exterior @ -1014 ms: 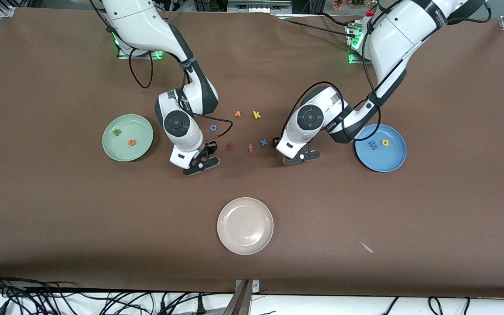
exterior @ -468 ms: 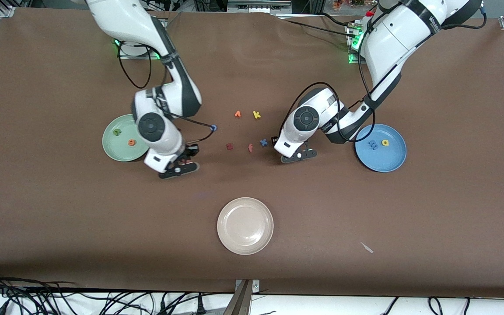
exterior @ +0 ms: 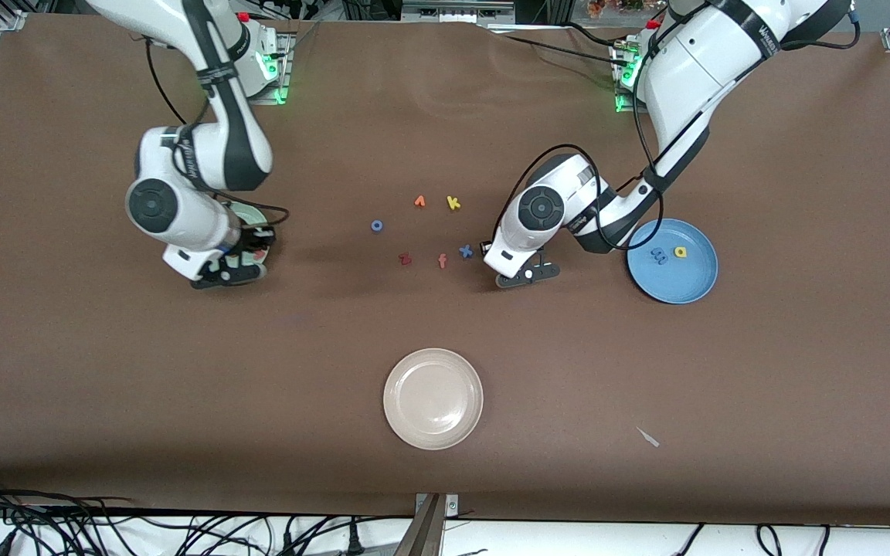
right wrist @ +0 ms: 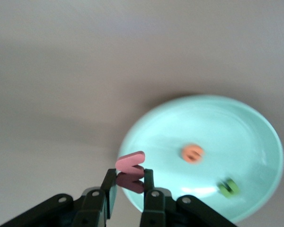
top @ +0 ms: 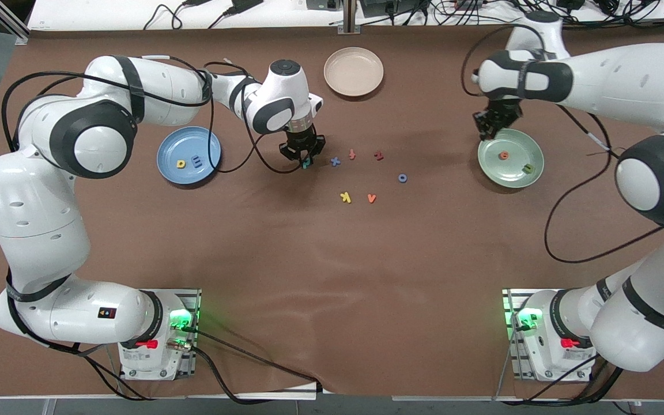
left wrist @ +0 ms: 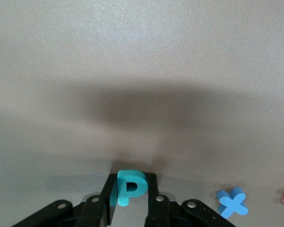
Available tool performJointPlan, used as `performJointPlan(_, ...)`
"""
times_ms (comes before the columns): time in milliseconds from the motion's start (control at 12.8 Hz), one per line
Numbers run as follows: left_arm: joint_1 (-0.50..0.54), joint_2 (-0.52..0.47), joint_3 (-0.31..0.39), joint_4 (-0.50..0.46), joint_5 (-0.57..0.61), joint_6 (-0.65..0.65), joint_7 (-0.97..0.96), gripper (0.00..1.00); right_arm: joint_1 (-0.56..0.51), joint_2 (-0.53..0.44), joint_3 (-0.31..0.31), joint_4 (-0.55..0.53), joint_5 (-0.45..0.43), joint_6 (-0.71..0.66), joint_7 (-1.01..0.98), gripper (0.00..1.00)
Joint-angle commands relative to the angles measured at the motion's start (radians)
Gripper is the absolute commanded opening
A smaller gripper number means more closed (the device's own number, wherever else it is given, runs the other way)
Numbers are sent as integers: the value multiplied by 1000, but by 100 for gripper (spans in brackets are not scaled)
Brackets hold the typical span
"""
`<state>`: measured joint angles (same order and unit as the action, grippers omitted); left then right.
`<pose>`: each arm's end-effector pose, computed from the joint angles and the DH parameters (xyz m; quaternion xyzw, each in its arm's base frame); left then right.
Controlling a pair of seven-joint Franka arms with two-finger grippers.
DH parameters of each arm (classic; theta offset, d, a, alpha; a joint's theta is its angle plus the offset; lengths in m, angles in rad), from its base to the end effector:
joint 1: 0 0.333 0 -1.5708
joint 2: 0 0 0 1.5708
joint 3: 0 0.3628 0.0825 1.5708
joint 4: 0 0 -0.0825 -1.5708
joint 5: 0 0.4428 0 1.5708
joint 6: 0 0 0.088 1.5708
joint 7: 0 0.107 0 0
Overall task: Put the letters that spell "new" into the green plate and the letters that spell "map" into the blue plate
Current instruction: 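Drop the pink m on the green plate while the left gripper lifts P, then drop the teal P on the blue plate while the right gripper retracts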
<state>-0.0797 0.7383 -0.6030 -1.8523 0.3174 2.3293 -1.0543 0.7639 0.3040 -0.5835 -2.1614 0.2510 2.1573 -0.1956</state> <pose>0.5506 -0.4141 0.1622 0.9874 0.1182 -0.1033 0.0200 0.5738 0.1153 0.2602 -0.9870 -0.1043 0.1215 0.0123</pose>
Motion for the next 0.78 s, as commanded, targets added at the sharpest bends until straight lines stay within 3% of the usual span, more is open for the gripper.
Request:
performJointPlan(0, -8, 6, 5, -4, 34, 1, -29, 18, 11, -45, -39, -119, -13, 68, -83, 4)
performJointPlan(78, 6, -5, 2, -1, 29, -11, -29, 12, 9, -37, -42, -168, -13, 135, -97, 5)
performJointPlan(156, 11, -35, 0, 10, 25, -63, -24, 12, 9, -34, -42, -220, -13, 206, -105, 8)
performJointPlan(234, 23, -80, -3, 22, 20, -129, -13, 12, 11, -26, -41, -245, -13, 243, -105, 30)
performJointPlan(312, 52, -123, -23, 25, 8, -193, -9, 12, 11, -28, -41, -255, -13, 246, -110, 62)
performJointPlan(468, 180, -177, -108, 27, -4, -278, 51, 12, 11, -40, -44, -247, -12, 240, -111, 100)
performJointPlan(702, 461, -184, -298, 36, -14, -494, 230, 12, 11, -118, -39, -218, -13, 231, -102, 100)
